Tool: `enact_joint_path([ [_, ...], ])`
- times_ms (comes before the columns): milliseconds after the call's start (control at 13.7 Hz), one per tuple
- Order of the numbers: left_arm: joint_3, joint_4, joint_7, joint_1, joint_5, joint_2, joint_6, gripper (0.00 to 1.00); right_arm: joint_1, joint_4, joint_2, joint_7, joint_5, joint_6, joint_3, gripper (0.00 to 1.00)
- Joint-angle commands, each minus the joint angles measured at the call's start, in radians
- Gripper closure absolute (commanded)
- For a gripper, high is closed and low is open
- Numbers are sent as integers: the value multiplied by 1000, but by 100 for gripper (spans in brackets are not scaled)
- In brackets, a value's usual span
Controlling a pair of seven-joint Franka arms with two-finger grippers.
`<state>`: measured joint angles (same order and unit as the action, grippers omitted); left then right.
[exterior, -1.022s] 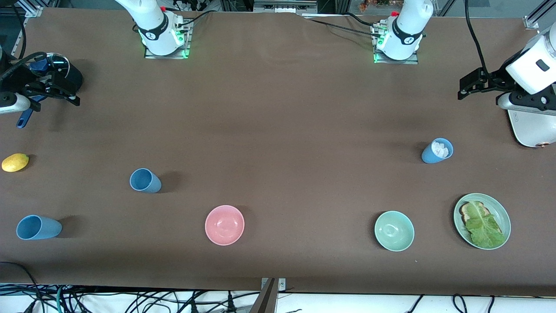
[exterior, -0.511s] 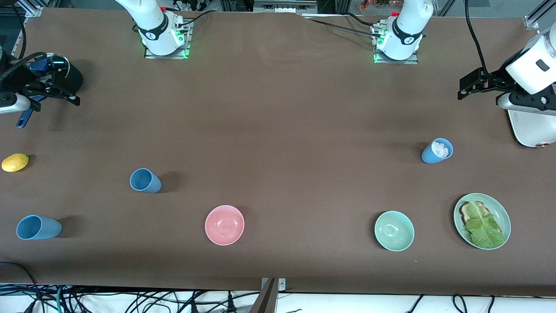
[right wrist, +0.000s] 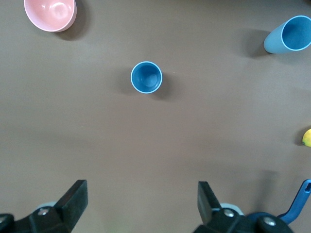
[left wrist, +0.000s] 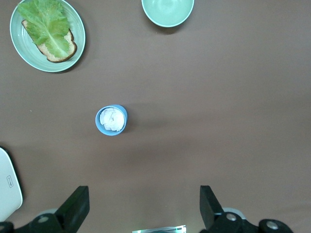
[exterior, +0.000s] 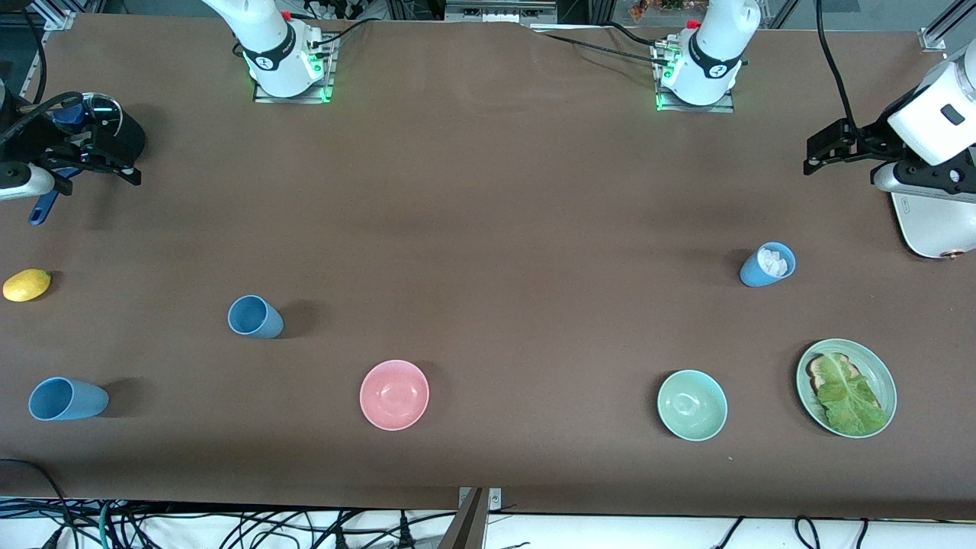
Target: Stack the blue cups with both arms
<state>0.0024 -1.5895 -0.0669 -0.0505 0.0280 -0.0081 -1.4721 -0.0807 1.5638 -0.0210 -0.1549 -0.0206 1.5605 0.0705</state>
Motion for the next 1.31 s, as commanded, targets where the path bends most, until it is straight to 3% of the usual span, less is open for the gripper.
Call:
enact_joint_path([
  [0, 10, 2, -22, -6, 18, -4, -7, 0, 1, -7, -2, 6, -7, -13, -3, 0],
  [1241, 11, 6, -22, -6, 20, 4, -7, 0, 1, 36, -13, 6, -1, 13, -1, 0],
])
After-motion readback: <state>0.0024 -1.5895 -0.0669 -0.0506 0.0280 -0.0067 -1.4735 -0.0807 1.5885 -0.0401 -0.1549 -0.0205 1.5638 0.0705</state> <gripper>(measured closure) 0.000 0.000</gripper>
